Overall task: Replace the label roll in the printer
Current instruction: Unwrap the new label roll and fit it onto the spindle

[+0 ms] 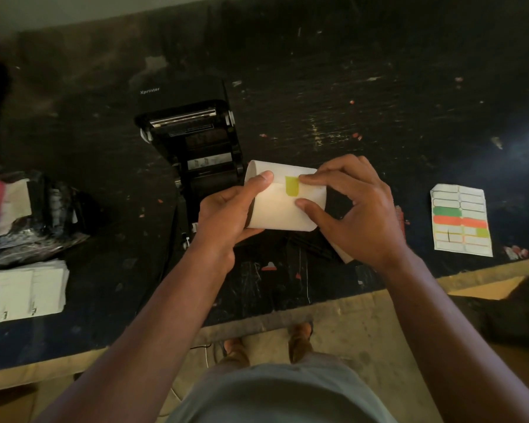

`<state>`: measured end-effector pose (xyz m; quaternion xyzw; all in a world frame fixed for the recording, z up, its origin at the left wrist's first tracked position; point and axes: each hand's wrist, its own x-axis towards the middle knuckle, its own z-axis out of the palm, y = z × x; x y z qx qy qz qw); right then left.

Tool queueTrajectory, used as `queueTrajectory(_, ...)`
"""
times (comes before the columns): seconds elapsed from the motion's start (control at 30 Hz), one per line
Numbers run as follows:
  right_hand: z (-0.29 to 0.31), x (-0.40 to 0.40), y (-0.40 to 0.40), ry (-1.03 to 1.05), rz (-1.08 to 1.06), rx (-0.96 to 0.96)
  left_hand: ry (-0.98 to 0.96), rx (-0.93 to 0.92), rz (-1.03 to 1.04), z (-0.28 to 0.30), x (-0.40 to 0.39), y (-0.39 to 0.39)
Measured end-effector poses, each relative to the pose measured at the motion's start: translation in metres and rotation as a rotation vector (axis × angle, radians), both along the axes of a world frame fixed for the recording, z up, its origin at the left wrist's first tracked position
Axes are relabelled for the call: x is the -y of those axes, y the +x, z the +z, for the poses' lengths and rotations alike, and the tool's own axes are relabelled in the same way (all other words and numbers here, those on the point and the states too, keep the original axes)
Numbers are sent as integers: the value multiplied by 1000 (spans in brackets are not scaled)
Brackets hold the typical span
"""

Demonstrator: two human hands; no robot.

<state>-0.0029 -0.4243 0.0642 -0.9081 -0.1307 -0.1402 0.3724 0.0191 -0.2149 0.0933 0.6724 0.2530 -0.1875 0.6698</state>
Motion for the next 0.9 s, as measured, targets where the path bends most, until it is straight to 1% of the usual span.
queueTrajectory(0.1,6,5,2,82,-21,-62,-40,13,3,1,-1,-1)
queueTrajectory(0.17,10,6,2,95,-11,-66,-53,22,-3,1,-2,-1)
queueTrajectory(0.3,15,5,3,81,11,-63,-54,74,-20,2,-2,-3)
queueTrajectory(0.43,22,2,4,-2,-3,-23,-41,190,-47,4,-1,-8)
queueTrajectory(0.6,32,-3,3,-17,36,-5,44,288,-91,3,-2,-7)
queueTrajectory(0.73,35,-2,3,-20,61,-7,70,297,-96,2,-3,-6)
queueTrajectory(0.9,29,1,-1,-42,84,23,83,234,-70,11,0,-6)
